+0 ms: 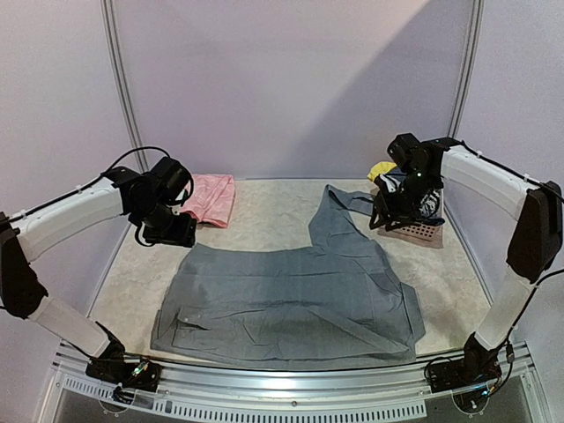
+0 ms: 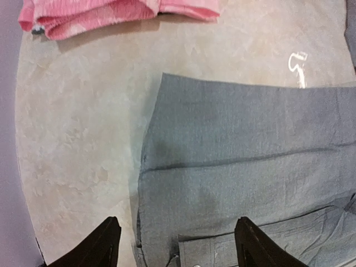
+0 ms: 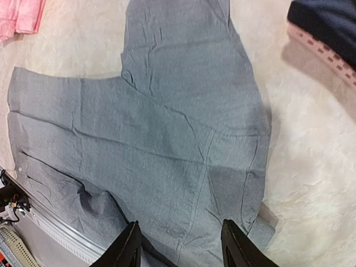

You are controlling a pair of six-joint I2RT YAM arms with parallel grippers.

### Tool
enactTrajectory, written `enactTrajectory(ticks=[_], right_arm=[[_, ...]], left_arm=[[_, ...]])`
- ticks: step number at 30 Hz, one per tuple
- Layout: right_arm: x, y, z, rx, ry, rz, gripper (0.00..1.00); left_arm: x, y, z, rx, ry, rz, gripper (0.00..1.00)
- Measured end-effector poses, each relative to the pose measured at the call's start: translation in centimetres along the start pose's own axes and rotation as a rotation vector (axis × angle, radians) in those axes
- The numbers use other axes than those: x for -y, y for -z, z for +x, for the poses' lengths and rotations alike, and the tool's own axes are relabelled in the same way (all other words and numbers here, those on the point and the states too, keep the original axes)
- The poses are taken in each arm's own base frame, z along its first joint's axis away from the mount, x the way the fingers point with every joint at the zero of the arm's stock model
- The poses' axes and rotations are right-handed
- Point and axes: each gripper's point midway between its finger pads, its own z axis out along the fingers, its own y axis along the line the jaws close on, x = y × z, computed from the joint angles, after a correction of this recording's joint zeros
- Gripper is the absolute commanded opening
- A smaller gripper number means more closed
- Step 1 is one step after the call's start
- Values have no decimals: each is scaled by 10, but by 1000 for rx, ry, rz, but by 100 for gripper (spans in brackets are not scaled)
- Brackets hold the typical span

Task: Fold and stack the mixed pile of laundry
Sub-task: Fold the 1/3-folded shirt at the center of the board.

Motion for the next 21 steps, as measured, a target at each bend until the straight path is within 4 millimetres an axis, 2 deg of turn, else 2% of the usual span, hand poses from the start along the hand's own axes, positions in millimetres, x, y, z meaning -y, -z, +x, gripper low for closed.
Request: enactTrajectory(ticks=[3, 6, 14, 21], right_arm=[[1, 7, -11, 30, 6, 3, 51], [9, 7, -19, 38, -1, 15, 52], [29, 7, -34, 45, -22, 38, 53], [32, 8, -37, 50, -17, 41, 53]], left_arm=[[-9, 13, -20, 77, 11, 3, 78], [-19, 18, -35, 125, 29, 4, 83], [-45, 15, -62, 188, 87, 10, 99], [-73, -6, -77, 168, 175, 13, 100]])
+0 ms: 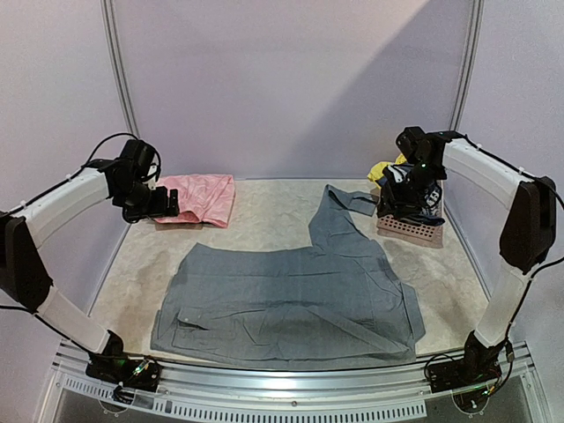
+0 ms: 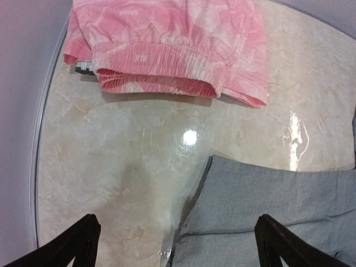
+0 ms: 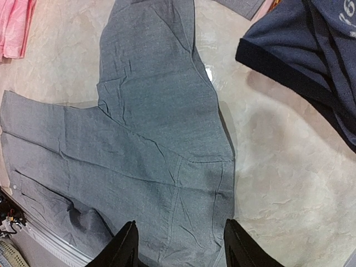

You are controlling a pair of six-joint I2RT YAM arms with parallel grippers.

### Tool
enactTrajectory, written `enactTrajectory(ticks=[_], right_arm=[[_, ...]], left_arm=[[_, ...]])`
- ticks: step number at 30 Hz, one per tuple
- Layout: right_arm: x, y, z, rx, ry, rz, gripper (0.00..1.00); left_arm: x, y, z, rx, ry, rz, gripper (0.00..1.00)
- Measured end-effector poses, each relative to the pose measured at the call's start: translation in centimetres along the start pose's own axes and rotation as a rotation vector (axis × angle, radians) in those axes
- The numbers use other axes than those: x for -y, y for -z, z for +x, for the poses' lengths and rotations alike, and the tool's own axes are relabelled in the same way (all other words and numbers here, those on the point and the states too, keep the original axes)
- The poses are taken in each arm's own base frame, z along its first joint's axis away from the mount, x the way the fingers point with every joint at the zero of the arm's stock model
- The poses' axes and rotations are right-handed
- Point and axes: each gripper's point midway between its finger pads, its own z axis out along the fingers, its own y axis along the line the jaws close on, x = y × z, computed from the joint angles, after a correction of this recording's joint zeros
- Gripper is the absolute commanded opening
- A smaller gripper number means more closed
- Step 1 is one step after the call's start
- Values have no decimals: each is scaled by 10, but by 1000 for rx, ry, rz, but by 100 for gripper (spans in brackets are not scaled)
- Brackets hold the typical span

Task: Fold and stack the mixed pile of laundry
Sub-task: Fold the 1/3-folded shirt at the center of the board.

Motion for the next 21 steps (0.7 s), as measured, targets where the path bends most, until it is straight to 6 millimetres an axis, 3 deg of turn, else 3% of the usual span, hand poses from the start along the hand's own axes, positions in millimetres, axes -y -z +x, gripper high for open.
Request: enactTrajectory(ticks=[5, 21], right_arm=[[2, -1, 0, -3, 3, 2, 53], [11, -15, 2, -45, -3, 17, 54]], left_arm=[[-7, -19, -1, -41, 6, -4, 95], [19, -89, 9, -231, -111, 118, 73]])
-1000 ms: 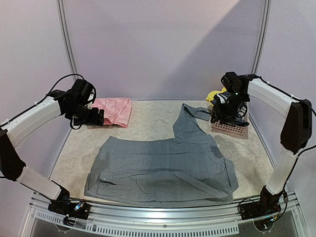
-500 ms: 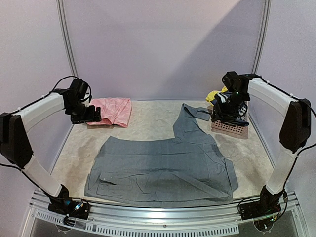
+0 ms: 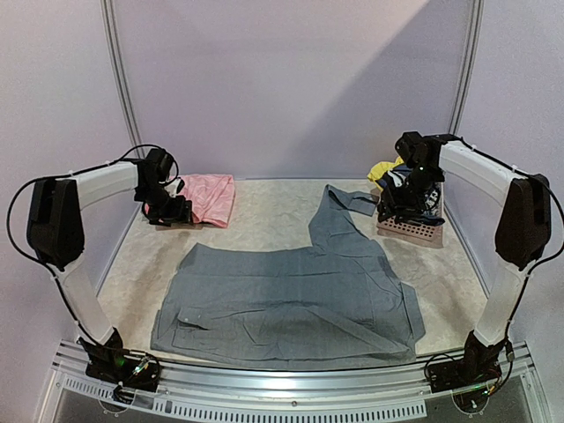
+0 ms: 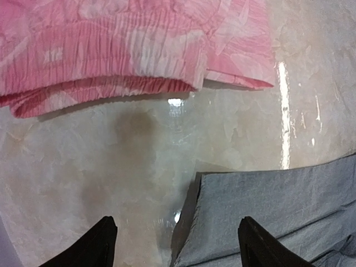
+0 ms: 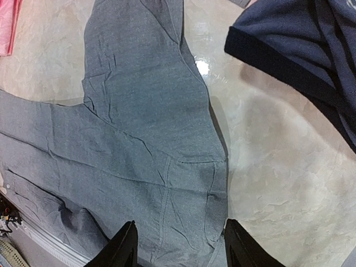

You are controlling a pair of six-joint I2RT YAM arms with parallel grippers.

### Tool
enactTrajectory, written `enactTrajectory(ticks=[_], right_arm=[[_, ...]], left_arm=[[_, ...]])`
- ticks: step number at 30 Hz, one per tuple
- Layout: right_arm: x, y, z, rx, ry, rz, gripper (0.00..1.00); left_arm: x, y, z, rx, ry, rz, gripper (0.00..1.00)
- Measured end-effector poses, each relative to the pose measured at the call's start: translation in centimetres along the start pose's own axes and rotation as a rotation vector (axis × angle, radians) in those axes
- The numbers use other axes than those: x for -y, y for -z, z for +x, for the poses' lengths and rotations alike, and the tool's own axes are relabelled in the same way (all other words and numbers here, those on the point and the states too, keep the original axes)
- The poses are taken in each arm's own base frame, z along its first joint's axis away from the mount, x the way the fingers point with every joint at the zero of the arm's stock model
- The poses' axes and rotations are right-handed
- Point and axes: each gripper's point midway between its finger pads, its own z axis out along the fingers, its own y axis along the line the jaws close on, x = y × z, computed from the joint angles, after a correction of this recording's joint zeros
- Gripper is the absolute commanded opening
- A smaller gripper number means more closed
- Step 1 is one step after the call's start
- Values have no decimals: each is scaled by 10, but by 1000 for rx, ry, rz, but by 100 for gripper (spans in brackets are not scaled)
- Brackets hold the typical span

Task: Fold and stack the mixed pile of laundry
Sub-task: Fold the 1/3-folded shirt at the center of the board.

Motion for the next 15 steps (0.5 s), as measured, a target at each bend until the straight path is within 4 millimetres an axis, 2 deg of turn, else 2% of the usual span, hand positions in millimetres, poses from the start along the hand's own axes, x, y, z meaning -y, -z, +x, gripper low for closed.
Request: enactTrajectory(ticks=[7, 15], right_arm=[[3, -4, 5, -16, -4, 7, 54], [8, -7, 9, -29, -8, 28, 54]], left_arm=[[6, -29, -6, -62, -34, 32, 64], [6, -44, 11, -129, -45, 37, 55]])
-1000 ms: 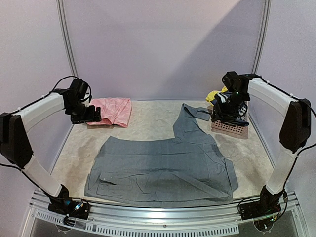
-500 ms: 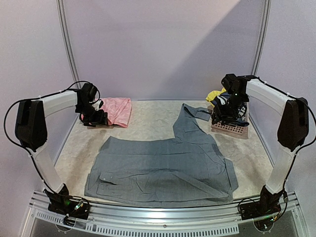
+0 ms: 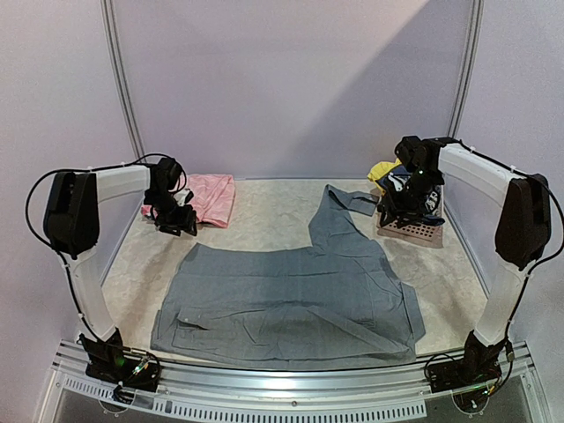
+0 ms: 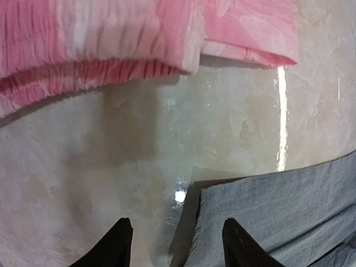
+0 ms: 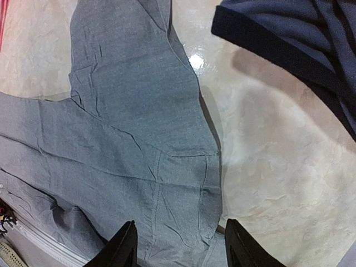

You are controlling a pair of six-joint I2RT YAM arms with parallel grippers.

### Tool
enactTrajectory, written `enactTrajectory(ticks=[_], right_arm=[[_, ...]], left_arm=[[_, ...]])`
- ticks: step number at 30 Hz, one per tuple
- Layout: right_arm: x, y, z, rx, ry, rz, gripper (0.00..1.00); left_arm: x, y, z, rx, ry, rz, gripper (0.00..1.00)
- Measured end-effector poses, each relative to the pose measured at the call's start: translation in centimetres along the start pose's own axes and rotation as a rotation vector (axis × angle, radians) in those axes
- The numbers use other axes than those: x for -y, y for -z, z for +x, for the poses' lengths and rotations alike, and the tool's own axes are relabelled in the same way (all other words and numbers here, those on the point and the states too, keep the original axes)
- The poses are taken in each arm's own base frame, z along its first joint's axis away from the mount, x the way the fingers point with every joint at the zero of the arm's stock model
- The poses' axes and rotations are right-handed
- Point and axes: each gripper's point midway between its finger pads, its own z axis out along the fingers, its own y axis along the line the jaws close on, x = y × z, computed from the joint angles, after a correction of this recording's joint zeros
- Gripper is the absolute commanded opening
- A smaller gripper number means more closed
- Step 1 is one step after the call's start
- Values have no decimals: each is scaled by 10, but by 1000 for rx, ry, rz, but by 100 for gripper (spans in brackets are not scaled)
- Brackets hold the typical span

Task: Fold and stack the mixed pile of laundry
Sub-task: Fold the 1/3-folded shirt at the center of the board.

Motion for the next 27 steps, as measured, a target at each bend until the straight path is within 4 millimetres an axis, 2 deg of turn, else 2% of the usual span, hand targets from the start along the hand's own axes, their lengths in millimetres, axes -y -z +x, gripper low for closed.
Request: enactTrajectory(ticks=[4, 12, 16, 21, 27], right_arm=[[1, 0, 0, 0, -1, 1, 54], [2, -5, -8, -3, -5, -2, 54], [-1, -10, -18, 1, -1, -14, 54], [-4, -19, -26, -5, 1, -30, 55], [-8, -46, -39, -32, 1, -59, 55]], left_arm=[[4, -8, 11, -31, 2, 21, 52], [15, -30, 12, -71, -9, 52, 43], [19, -41, 17, -100, -17, 59, 28], [22, -44, 18, -104, -26, 67, 0], [23, -44, 18, -105, -23, 75, 0]])
